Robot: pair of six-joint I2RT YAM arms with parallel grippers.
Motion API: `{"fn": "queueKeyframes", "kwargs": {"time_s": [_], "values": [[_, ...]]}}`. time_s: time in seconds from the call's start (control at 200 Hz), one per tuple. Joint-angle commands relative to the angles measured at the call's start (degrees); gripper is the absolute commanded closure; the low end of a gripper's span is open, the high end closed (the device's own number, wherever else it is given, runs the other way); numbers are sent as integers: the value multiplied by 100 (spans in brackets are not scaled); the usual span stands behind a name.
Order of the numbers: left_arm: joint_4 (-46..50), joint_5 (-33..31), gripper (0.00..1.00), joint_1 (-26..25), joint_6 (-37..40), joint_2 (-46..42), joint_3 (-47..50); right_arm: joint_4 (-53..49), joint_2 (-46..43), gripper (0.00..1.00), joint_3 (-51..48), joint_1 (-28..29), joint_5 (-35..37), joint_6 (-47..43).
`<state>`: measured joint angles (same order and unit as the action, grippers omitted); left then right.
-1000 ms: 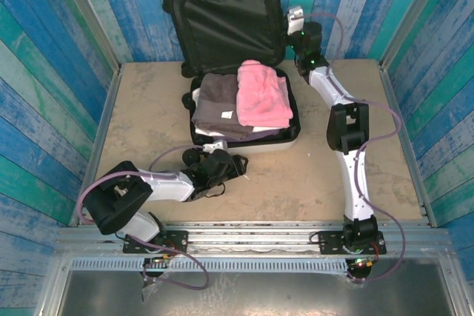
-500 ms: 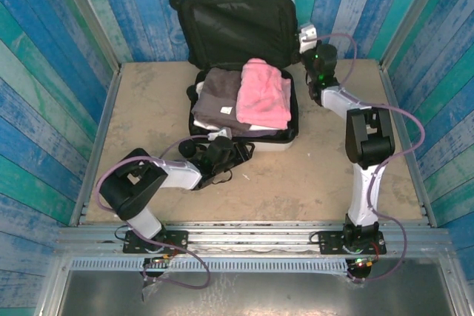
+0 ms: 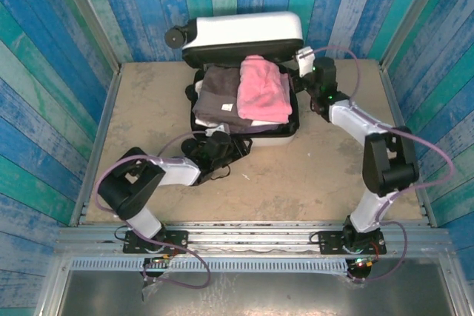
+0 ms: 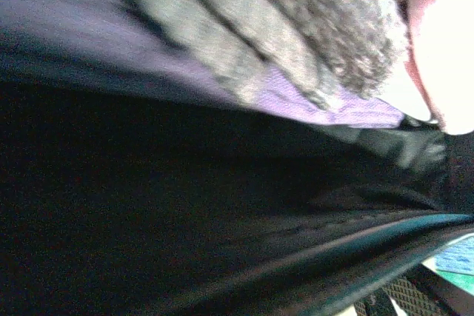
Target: Pack the luggage
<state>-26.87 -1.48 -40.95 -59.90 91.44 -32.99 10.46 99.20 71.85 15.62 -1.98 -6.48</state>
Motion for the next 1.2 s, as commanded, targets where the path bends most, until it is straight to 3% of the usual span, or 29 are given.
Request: {"fn": "queueKeyframes", "kwargs": {"time_s": [0.0, 0.09, 0.19, 0.295, 0.391, 0.536, 0.646, 0.686, 0.786, 0.956, 1.062, 1.132, 1.197], "values": [[673, -690, 24, -5, 324, -1028, 356, -3665, -894, 42, -79, -24, -314, 1319], [1048, -979, 25, -331, 283, -1772, 910, -4311, -1813, 42, -1033, -23, -1229, 1658], [1765, -1261, 25, -706, 284, -2608, 1188, -5079, -3050, 42, -1808, -56, -1546, 2036], [2350, -1462, 26, -1015, 546, -3376, 1175, -5779, -4172, 41, -2066, -168, -1241, 2490], [2875, -1661, 26, -1182, 1155, -3988, 756, -5792, -4972, 42, -2065, -320, -704, 2874], [3747, -2464, 25, -1196, 2343, -4382, -710, -5384, -4840, 46, -1752, -496, -632, 2822], [4760, -3844, 22, -1131, 2998, -3966, -2178, -4855, -4207, 47, -1522, -489, -1207, 2780], [5188, -3988, 20, -859, 3173, -3671, -2752, -4739, -3916, 49, -1406, -489, -1417, 2786], [6092, -3281, 19, 559, 3151, -2962, -3826, -4720, -3347, 54, -1037, -312, -1485, 2787], [6315, -1347, 19, 2820, 3129, -1830, -4026, -4650, -3102, 58, -858, 3, -1121, 2826], [6363, 60, 24, 3590, 3161, -821, -4087, -4736, -3197, 58, -844, -4, -884, 2531], [6526, 905, 35, 3900, 3230, -93, -4291, -4772, -3344, 58, -898, -46, -628, 2415], [6674, 1313, 45, 3947, 3372, 449, -4516, -4772, -3486, 58, -973, -163, -549, 2422]]}}
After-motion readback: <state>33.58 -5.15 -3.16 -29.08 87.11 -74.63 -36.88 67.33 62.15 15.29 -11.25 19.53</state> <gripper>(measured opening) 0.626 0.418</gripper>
